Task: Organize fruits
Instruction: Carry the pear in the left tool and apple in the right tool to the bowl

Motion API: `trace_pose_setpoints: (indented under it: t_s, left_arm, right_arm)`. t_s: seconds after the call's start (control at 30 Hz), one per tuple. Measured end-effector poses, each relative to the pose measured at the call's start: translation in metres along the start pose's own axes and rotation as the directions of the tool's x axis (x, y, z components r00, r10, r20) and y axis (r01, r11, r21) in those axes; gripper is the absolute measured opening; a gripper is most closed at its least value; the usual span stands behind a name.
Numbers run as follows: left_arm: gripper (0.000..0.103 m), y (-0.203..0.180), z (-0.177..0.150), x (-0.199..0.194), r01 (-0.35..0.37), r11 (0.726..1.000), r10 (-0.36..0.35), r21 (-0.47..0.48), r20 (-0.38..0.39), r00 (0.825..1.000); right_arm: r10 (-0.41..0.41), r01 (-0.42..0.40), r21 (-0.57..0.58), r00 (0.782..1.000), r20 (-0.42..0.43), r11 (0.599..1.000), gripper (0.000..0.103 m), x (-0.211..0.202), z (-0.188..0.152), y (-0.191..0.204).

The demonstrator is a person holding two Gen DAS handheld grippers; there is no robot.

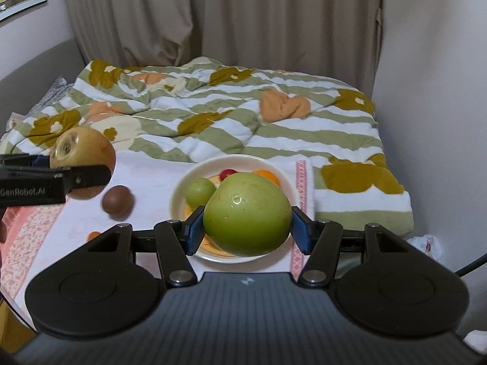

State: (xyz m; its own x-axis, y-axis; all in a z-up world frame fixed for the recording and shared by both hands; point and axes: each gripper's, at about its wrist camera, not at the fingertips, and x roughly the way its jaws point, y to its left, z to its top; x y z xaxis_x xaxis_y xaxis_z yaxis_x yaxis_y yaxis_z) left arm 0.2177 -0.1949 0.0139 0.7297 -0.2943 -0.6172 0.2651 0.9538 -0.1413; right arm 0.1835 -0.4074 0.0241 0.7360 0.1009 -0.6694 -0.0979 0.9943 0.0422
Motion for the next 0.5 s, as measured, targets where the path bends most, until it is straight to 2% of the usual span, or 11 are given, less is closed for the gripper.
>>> trace_pose_setpoints:
  t_s: [0.5]
  left_arm:
    - [0.077,-0.01,0.038,0.128,0.089,0.986,-0.076,0.14,-0.097,0.992]
  right_arm:
    - [-0.063,0.073,0.126,0.995,-0.084,0.989,0.073,0.063,0.006,-0.03]
